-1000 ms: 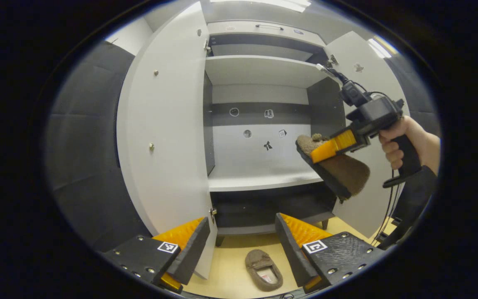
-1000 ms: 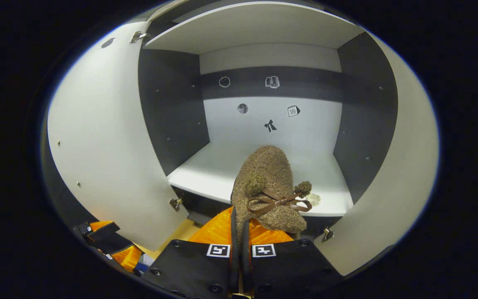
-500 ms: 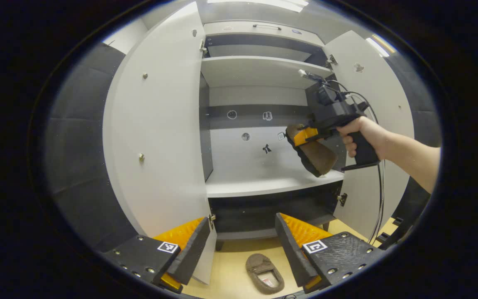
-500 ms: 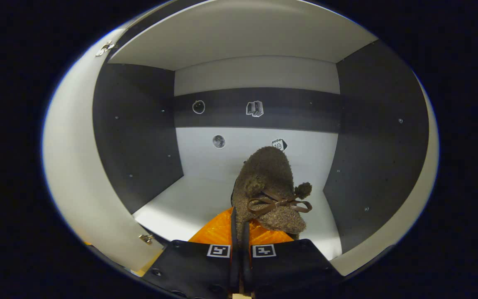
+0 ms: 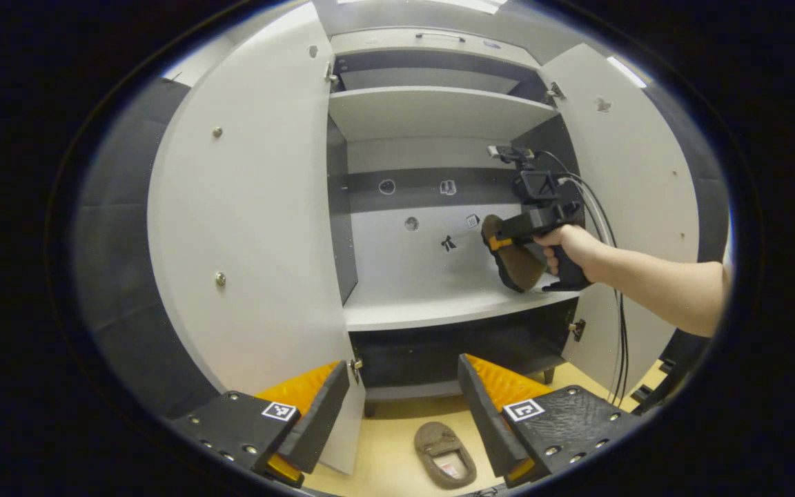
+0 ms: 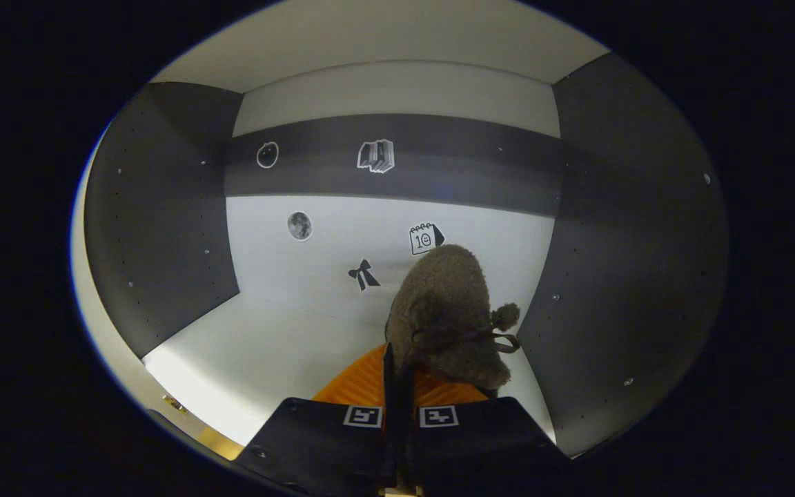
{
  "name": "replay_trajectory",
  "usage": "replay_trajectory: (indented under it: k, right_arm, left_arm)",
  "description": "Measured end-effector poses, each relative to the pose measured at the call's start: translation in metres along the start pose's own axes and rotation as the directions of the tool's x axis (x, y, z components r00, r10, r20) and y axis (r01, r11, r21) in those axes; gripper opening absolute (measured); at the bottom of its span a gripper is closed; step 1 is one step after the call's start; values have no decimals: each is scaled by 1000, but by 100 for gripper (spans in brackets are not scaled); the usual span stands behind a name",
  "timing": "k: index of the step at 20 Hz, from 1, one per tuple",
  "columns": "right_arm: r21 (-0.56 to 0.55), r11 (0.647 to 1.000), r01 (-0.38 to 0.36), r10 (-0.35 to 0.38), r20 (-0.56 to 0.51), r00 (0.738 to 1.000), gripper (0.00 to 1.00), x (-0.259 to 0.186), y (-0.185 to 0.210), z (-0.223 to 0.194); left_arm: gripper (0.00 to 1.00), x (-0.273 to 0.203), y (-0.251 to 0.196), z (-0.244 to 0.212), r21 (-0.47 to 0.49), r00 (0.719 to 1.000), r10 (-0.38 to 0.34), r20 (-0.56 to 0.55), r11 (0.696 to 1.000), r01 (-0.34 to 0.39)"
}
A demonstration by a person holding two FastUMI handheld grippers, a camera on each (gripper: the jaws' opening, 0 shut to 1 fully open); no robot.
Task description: Grab one shoe with the right hand and put it into the shoe cabinet, grab the other shoe with the left hand and put it into the shoe cabinet; then close the right door with the right hand and the left door with the left hand.
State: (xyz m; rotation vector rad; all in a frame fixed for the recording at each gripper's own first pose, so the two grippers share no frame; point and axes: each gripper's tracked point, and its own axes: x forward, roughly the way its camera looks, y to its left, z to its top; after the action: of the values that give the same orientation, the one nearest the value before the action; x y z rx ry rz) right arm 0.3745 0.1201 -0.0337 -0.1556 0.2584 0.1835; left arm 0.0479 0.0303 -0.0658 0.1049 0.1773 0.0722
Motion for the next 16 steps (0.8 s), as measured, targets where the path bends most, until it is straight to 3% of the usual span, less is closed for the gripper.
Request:
replay_trajectory:
  k: [3,6,8,9,10,11,14,16]
  right_arm:
    - [26,1000,2,-2,-8,1000,5,5,-2,-3]
    - [34,999,-3,4,-20,1000,14,10,0,-6]
    - [24,999,-30,31,-54,998,22,9,7,-16]
    - [32,997,-72,74,-62,995,29,6,17,-17]
    - [33,996,-85,87,-72,994,42,2,20,-19]
    - [19,997,-76,77,-72,994,48,-3,20,-19]
    - [-2,999,-47,47,-46,998,95,-19,15,-11]
    - [14,999,-44,44,-15,999,99,-37,14,0]
  left_arm:
    - [96,2,1,6,-3,1000,21,11,1000,-21]
    - [92,3,-3,7,-3,1000,22,14,1000,-22]
    - [96,2,-7,6,3,1000,18,16,1000,-18]
    - [96,2,-8,3,4,1000,14,12,1000,-14]
    - [89,1,-8,2,2,1000,12,7,1000,-12]
    - [92,2,-8,0,-4,1000,10,4,1000,-10]
    - [92,3,-5,-2,-19,1000,10,3,1000,-10]
    - [89,1,-2,-3,-24,1000,13,9,1000,-13]
